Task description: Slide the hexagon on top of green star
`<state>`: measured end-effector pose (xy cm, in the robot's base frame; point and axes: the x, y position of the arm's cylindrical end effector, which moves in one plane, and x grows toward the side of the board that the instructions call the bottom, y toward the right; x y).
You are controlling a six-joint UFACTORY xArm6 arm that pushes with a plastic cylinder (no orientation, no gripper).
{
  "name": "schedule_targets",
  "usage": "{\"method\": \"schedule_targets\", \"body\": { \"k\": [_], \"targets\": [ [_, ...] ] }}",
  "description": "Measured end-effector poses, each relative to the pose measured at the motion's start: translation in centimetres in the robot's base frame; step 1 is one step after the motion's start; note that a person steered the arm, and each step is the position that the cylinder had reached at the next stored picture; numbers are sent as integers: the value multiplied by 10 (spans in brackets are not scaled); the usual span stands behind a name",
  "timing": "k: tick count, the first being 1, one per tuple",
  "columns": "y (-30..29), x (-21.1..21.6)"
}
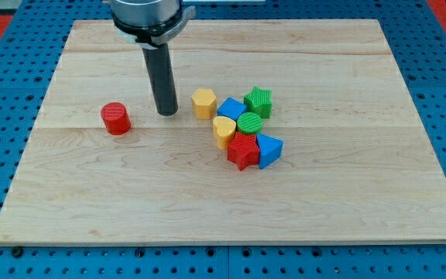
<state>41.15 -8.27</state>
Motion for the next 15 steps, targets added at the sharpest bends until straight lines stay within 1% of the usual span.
{"method": "schedule_targets", "body": {
  "k": [2,4,5,6,7,8,9,10,11,12,13,14,15],
  "targets": [
    [43,7],
    [43,5],
    [46,-27],
    [68,-61],
    [108,-83],
    [149,-92],
    [120,-103],
    [62,-102],
    [44,-64],
    [43,-28],
    [43,-24],
    [52,-36],
    [79,-57]
  ]
}}
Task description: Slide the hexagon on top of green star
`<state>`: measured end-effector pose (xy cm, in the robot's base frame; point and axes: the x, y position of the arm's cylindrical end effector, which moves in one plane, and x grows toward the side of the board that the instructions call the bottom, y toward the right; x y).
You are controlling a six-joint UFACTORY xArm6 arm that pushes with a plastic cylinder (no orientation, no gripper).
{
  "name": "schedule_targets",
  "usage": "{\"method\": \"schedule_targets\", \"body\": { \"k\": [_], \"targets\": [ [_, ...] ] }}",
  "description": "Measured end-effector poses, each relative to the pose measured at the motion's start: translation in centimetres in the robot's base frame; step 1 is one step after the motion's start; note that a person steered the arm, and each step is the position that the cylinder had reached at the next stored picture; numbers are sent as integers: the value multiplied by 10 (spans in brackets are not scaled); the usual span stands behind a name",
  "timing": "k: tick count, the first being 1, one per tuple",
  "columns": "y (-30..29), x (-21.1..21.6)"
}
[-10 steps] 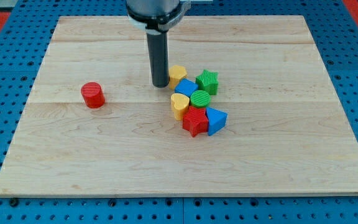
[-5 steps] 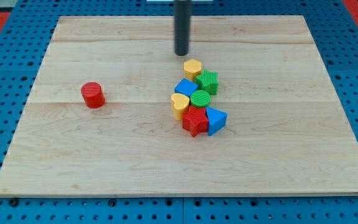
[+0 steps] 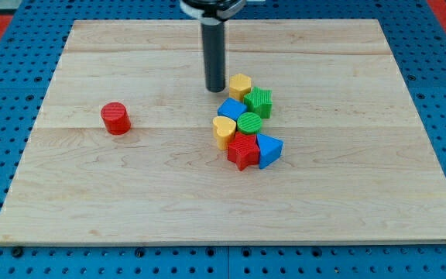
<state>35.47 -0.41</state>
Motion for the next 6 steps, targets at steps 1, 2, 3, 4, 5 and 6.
{"method": "schedule_targets", "body": {
  "k": [1,2,3,4,5,6],
  "targets": [
    [50,-11],
    [92,-25],
    [122,-40],
    [98,-50],
    [55,-46],
    [31,-17]
  ]
}}
